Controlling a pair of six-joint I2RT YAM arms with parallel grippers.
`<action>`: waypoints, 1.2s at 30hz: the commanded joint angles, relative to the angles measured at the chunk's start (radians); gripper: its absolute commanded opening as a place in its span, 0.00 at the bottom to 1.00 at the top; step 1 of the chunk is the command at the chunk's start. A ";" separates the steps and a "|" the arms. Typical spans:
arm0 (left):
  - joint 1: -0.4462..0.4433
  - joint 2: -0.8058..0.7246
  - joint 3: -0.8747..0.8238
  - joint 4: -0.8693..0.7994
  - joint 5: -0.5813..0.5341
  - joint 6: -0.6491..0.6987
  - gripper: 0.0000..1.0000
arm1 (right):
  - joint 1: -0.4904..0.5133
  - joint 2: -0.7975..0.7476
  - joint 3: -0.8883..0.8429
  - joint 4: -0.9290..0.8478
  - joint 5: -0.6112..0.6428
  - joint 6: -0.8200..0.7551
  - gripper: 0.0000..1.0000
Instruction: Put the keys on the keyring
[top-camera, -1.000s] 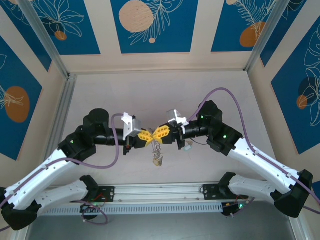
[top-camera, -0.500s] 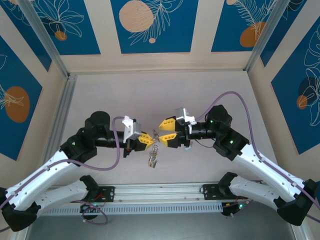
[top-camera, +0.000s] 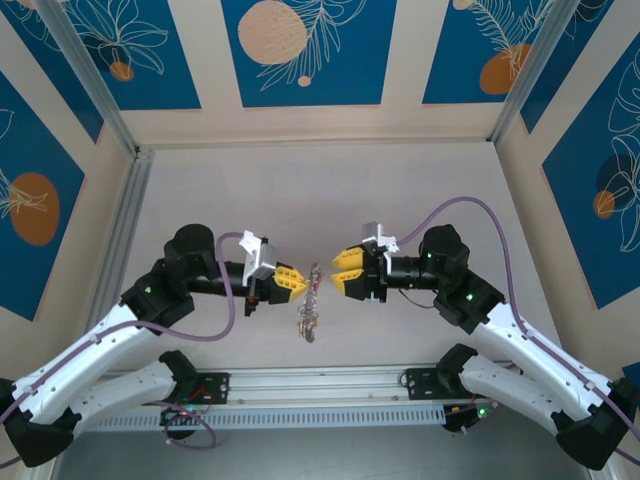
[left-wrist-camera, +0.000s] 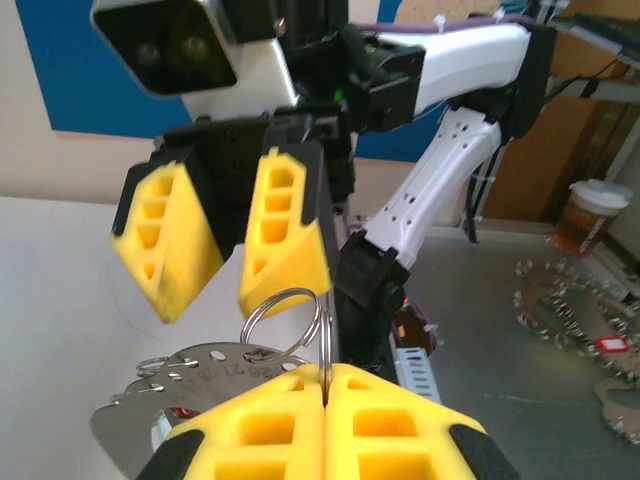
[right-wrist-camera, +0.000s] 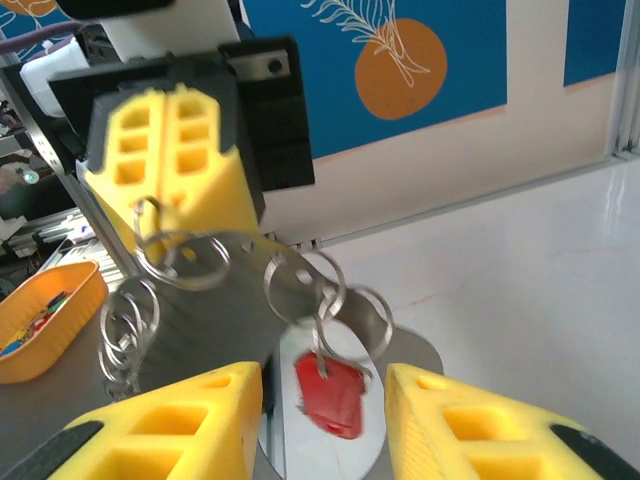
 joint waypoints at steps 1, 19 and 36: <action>0.022 -0.022 -0.010 0.133 0.106 -0.067 0.00 | -0.005 -0.012 -0.006 0.032 -0.064 0.030 0.37; 0.067 0.026 -0.030 0.284 0.214 -0.170 0.00 | -0.065 0.072 -0.034 -0.101 0.243 0.199 0.67; 0.070 0.021 -0.177 0.246 -0.213 -0.134 0.00 | -0.301 0.253 -0.172 -0.501 0.558 0.467 0.64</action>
